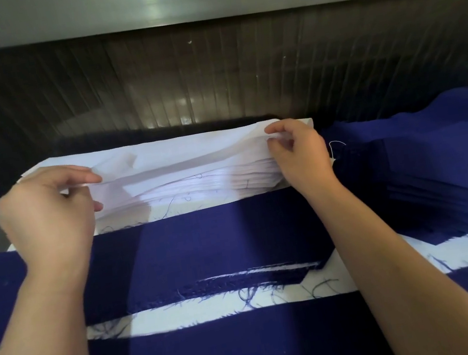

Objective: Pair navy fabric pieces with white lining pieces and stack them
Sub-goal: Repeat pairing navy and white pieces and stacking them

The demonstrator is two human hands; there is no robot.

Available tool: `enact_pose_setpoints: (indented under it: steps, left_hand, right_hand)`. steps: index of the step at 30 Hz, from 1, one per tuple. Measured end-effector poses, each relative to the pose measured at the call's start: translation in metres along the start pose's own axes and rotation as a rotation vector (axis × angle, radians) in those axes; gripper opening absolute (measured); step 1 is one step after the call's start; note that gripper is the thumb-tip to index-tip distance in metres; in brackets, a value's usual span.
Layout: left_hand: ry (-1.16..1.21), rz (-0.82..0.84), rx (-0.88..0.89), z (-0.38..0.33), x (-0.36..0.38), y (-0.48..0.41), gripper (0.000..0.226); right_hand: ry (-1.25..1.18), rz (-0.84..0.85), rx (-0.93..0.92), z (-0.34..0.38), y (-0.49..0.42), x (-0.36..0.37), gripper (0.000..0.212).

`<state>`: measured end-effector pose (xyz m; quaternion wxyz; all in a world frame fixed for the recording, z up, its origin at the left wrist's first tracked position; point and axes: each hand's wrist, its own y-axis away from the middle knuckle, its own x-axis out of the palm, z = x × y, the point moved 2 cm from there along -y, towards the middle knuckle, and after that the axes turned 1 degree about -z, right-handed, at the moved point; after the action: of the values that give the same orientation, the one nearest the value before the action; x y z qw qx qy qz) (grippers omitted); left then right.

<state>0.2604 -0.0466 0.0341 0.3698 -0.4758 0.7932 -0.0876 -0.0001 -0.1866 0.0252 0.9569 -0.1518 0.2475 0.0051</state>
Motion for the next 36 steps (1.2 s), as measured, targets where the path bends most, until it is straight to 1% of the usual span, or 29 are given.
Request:
enact_pose_setpoints:
  steps: [3,10,16,19,22,25,28,32,36]
  left_hand:
    - [0.032,0.001,-0.040,0.005,0.001,-0.003,0.039]
    - [0.108,0.003,0.074,-0.006,-0.001,0.002,0.033]
    - [0.112,0.008,0.043,0.002,0.002,0.000,0.034]
    - [0.115,0.029,0.009,0.006,0.004,-0.001,0.037]
    - [0.096,0.030,0.012,0.005,0.006,0.000,0.036]
    - [0.118,0.021,-0.020,0.005,0.006,0.000,0.031]
    - [0.151,0.007,-0.054,0.002,0.003,0.003,0.031]
    - [0.158,-0.007,-0.046,-0.007,-0.005,0.008,0.034]
    - [0.118,0.027,-0.015,-0.013,-0.016,0.019,0.035]
  right_hand:
    - [0.001,0.007,0.003,0.000,0.000,0.001,0.023]
    - [0.004,0.012,0.013,0.000,0.001,0.001,0.024]
    - [0.033,0.017,0.009,-0.002,-0.001,0.002,0.025]
    - [0.028,0.013,0.003,-0.003,-0.001,0.002,0.024]
    - [0.002,0.000,-0.001,-0.004,-0.001,0.003,0.023]
    - [-0.015,-0.020,-0.026,-0.002,-0.001,0.002,0.023]
    - [-0.013,-0.031,-0.033,0.001,-0.002,-0.002,0.022]
    - [-0.004,-0.079,-0.061,0.005,0.000,-0.016,0.022]
    - [0.089,-0.063,-0.147,0.011,0.005,-0.037,0.022]
